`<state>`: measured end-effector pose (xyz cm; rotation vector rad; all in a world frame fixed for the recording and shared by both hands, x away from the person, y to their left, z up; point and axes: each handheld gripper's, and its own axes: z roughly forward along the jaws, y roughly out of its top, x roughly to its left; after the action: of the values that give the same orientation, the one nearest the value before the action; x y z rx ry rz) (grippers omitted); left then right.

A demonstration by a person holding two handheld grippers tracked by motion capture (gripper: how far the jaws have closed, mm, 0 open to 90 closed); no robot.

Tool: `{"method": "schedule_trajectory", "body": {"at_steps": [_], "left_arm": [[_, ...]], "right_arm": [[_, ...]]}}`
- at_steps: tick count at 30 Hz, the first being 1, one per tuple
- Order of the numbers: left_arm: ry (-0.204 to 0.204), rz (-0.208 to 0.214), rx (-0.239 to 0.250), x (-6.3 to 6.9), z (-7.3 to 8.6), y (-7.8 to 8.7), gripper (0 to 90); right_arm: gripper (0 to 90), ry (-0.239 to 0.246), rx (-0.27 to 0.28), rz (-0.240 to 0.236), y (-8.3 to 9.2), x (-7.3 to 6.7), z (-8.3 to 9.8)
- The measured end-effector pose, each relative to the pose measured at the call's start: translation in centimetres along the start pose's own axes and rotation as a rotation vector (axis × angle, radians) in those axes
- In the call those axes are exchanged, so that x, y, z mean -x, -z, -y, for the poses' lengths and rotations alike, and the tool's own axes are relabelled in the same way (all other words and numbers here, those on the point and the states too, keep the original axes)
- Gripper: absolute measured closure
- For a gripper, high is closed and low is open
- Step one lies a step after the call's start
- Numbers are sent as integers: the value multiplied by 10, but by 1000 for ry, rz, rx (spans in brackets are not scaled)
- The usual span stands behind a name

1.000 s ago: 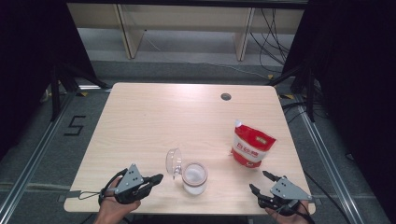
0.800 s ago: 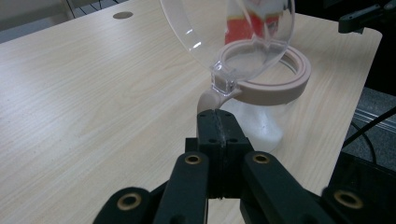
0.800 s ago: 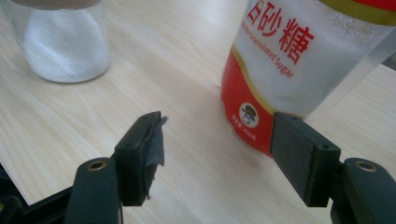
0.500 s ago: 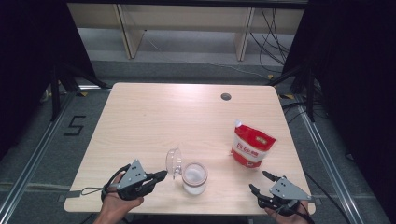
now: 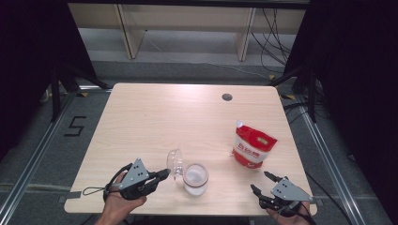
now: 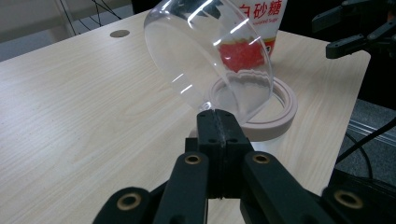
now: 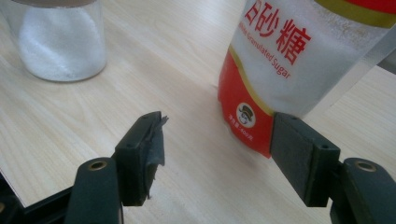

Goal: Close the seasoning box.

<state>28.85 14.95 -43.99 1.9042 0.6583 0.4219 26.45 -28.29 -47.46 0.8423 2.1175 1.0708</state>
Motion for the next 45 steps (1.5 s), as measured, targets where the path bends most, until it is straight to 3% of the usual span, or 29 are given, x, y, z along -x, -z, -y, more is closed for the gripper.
{"method": "schedule_trajectory", "body": {"at_steps": [11,19,26,27,37,38,40,45], "left_arm": [[5,8,8,1,0,-1,892],[-14,12,-2,3,-2,-2,891],[3,25,11,2,-2,-4,890],[23,28,15,4,-1,-4,890],[-16,36,13,5,-4,-6,886],[14,29,13,7,-4,-6,886],[-9,31,10,7,-5,-6,885],[-6,42,7,10,-7,-9,881]], "right_arm": [[362,8,4,-5,-1,0,0],[362,13,3,-1,0,0,0],[363,13,3,-1,-1,0,0],[363,14,3,-2,-1,0,0],[363,17,1,-6,-1,-1,-1],[363,18,1,-6,-1,-1,0],[363,21,3,-7,-1,-1,-1],[364,19,5,-6,-1,-1,-1]]}}
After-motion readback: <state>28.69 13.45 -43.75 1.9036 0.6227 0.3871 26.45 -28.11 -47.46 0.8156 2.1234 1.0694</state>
